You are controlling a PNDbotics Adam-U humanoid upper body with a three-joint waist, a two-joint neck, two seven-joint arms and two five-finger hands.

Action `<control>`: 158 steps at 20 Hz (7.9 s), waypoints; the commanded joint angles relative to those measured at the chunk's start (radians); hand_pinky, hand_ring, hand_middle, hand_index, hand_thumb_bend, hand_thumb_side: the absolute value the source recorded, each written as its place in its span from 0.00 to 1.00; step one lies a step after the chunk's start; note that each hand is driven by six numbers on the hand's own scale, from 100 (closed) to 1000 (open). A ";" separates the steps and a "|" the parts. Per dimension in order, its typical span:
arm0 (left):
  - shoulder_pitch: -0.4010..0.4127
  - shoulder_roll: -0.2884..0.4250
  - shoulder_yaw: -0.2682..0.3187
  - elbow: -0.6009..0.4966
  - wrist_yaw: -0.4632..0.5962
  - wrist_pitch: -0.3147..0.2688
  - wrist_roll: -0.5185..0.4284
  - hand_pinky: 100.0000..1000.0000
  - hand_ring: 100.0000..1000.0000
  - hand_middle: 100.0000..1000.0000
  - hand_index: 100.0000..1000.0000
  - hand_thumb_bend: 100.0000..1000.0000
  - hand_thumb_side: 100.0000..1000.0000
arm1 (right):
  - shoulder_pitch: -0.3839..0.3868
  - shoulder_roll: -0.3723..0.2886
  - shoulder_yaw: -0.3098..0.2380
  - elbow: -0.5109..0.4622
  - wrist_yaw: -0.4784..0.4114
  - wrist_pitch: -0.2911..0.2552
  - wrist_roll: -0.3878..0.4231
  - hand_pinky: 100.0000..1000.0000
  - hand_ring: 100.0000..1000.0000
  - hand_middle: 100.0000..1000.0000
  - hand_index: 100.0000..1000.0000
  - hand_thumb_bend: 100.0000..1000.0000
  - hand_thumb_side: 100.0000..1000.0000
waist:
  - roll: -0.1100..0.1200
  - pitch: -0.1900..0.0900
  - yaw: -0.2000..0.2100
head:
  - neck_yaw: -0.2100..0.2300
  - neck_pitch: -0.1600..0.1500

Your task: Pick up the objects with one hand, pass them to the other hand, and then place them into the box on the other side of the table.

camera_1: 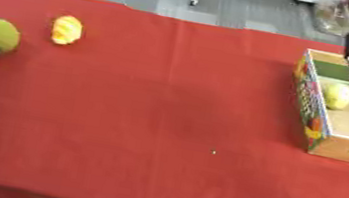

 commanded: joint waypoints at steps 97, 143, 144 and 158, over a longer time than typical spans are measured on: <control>-0.084 0.110 -0.554 -0.998 0.809 -0.008 -0.533 0.56 0.46 0.39 0.38 0.02 0.00 | -0.141 0.416 0.442 0.251 -0.681 0.372 0.377 0.60 0.62 0.43 0.87 0.36 0.41 | 0.037 -0.001 0.018 | -0.059 0.005; -0.101 0.069 -0.579 -1.012 0.800 0.003 -0.524 0.58 0.49 0.42 0.41 0.00 0.00 | -0.142 0.417 0.442 0.210 -0.681 0.432 0.205 0.59 0.56 0.36 0.37 0.00 0.08 | 0.034 0.001 0.016 | -0.056 0.005; -0.101 0.069 -0.575 -1.013 0.798 0.002 -0.522 0.58 0.49 0.42 0.41 0.00 0.00 | -0.141 0.417 0.441 0.212 -0.679 0.430 0.205 0.58 0.56 0.36 0.34 0.00 0.05 | 0.034 0.001 0.016 | -0.056 0.005; -0.072 0.136 -0.464 -1.085 0.777 -0.046 -0.543 0.69 0.63 0.57 0.61 0.54 0.44 | -0.117 0.414 0.404 0.234 -0.634 0.378 0.145 0.58 0.55 0.33 0.16 0.00 0.00 | 0.035 0.003 0.014 | -0.056 0.005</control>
